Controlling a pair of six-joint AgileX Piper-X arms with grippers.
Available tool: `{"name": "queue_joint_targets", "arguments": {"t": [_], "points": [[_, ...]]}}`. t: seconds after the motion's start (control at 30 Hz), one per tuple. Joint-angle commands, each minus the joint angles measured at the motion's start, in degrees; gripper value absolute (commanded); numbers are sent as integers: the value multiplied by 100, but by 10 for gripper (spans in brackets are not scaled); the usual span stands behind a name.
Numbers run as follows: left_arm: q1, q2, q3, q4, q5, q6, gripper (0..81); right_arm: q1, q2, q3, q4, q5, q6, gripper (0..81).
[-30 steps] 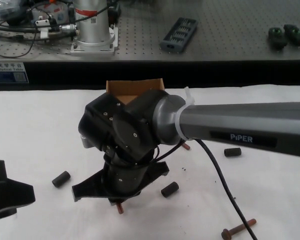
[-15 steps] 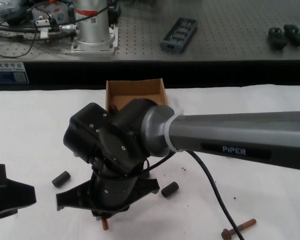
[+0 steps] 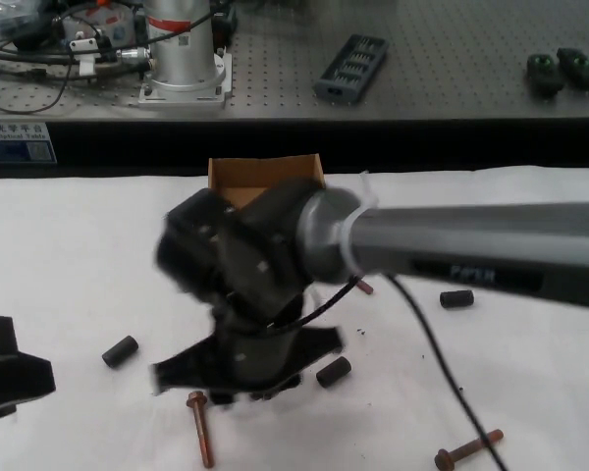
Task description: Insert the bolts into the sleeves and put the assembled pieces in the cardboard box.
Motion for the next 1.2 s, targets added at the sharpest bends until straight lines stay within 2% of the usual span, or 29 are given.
{"name": "queue_joint_targets", "arguments": {"t": [0.0,0.1,0.23,0.4,0.6,0.8,0.97,1.17], "points": [[-35,283,-11,-230,-149,-286,293,-395,-233,-53,629,452,-786,312],[-193,696,-11,-531,-310,-285,293,-678,-566,51,632,726,-1643,312],[-541,1431,-11,-845,-600,-529,293,-821,-1361,570,220,876,-2193,312],[-1132,2356,-11,-1556,-827,-1211,293,-825,-2650,1652,-390,876,-2279,285],[-1713,3280,-161,-1825,-1333,-1481,210,-836,-4124,2843,-758,876,-2212,253],[-1812,4011,-615,-1823,-1344,-1481,209,-828,-5088,3583,-1009,885,-2125,253],[-1812,4510,-1137,-1823,-1344,-1335,219,-828,-5335,3958,-1023,885,-1999,253],[-1812,4935,-1603,-1802,-1354,-1343,343,-828,-5336,4197,-1163,885,-1818,253]]}}
